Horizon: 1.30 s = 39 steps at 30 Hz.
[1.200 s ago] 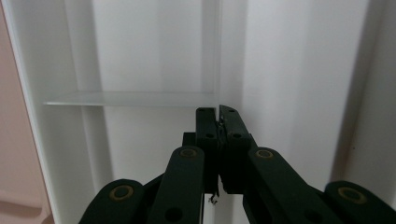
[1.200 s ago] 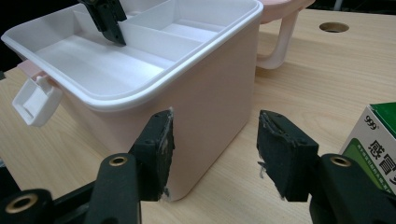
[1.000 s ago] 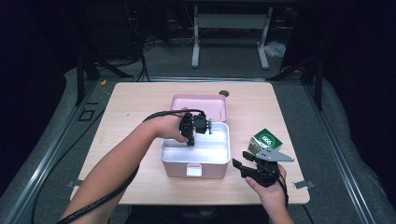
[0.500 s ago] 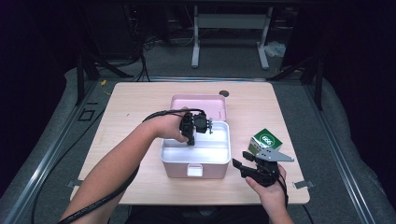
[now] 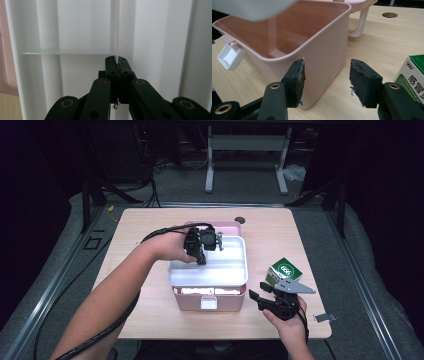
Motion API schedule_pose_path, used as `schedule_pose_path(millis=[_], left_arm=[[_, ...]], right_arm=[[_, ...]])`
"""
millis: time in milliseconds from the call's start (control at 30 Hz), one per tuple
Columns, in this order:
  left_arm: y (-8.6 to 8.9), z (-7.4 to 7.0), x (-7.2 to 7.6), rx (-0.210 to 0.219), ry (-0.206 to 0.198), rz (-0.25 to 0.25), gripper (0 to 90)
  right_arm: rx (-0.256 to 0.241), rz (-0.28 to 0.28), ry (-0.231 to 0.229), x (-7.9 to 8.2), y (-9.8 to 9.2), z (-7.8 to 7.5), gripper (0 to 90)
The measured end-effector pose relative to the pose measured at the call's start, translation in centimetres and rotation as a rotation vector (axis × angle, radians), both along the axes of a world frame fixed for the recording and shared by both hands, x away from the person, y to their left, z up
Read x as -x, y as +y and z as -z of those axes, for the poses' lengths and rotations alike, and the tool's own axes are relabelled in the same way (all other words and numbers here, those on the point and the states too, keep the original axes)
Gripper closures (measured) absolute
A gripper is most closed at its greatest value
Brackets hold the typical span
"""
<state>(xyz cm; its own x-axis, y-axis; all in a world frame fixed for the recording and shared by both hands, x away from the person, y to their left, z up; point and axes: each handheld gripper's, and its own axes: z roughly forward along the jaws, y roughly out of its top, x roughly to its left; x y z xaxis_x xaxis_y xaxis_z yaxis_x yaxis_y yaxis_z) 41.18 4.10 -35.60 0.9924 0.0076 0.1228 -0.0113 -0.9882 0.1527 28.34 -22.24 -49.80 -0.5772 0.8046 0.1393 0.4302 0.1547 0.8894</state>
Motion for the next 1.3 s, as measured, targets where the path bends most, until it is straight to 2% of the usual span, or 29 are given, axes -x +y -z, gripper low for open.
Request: schedule_pose_path(millis=[100, 233, 333, 367, 467, 500, 567, 667, 800, 900, 933, 967, 1000, 1033, 1067, 1167, 1300], left_arm=[[2.5, -0.7, 0.0, 0.022, -0.003, -0.031, 89.1], [7.5, -0.6, -0.3, 0.035, -0.003, -0.116, 89.0], [11.6, 0.1, -0.5, 0.033, 0.002, -0.191, 89.1], [12.8, 0.2, -0.5, 0.019, -0.003, -0.212, 89.0], [16.5, 0.9, -0.3, 0.035, 0.004, -0.274, 89.1], [16.5, 0.9, -0.3, 0.035, 0.004, -0.274, 89.0], [19.4, 1.6, 0.1, 0.053, 0.010, -0.337, 89.1], [21.6, 2.8, 0.4, 0.070, 0.022, -0.375, 89.0], [23.0, 5.4, 0.7, 0.047, 0.055, -0.411, 89.0], [23.5, 7.7, 0.7, 0.046, 0.098, -0.429, 89.1], [23.5, 7.7, 0.7, 0.046, 0.098, -0.429, 89.1], [23.5, 9.5, 0.8, 0.052, 0.125, -0.429, 89.0], [23.5, 10.3, 0.8, 0.051, 0.134, -0.431, 89.0], [23.5, 10.3, 0.8, 0.051, 0.134, -0.431, 89.0], [23.5, 11.7, 0.7, 0.047, 0.149, -0.437, 89.1], [23.7, 13.4, 0.6, 0.049, 0.166, -0.458, 89.0], [23.6, 15.2, 0.7, 0.015, 0.173, -0.454, 89.0]], right_arm=[[-0.003, 0.002, -0.003, 0.0, 0.0, -0.1, 45.8], [-0.007, 0.007, -0.002, 0.1, -0.1, -0.2, 45.8], [-0.006, 0.007, -0.001, 0.1, -0.1, -0.3, 45.7], [-0.008, 0.006, -0.001, 0.0, -0.1, -0.3, 45.7], [-0.003, 0.003, 0.003, 0.0, 0.1, -0.3, 45.6], [-0.001, 0.003, 0.001, 0.0, 0.1, -0.3, 45.6], [0.000, 0.004, 0.004, -0.1, 0.2, -0.2, 45.5], [0.001, 0.008, 0.010, -0.1, 0.2, -0.2, 45.6], [-0.005, 0.013, 0.010, -0.1, 0.2, -0.3, 45.6], [-0.005, 0.013, 0.007, -0.1, 0.1, -0.3, 45.6], [-0.003, 0.012, 0.005, -0.1, 0.1, -0.3, 45.6], [0.000, 0.012, 0.003, 0.0, 0.1, -0.4, 45.6], [0.000, 0.012, 0.002, 0.0, 0.0, -0.4, 45.6], [0.000, 0.012, 0.002, 0.0, 0.0, -0.4, 45.6], [-0.001, 0.013, 0.005, -0.1, 0.0, -0.3, 45.6], [0.000, 0.013, 0.011, -0.1, -0.1, -0.2, 45.6], [-0.003, 0.013, 0.003, -0.1, -0.1, -0.3, 45.6]])
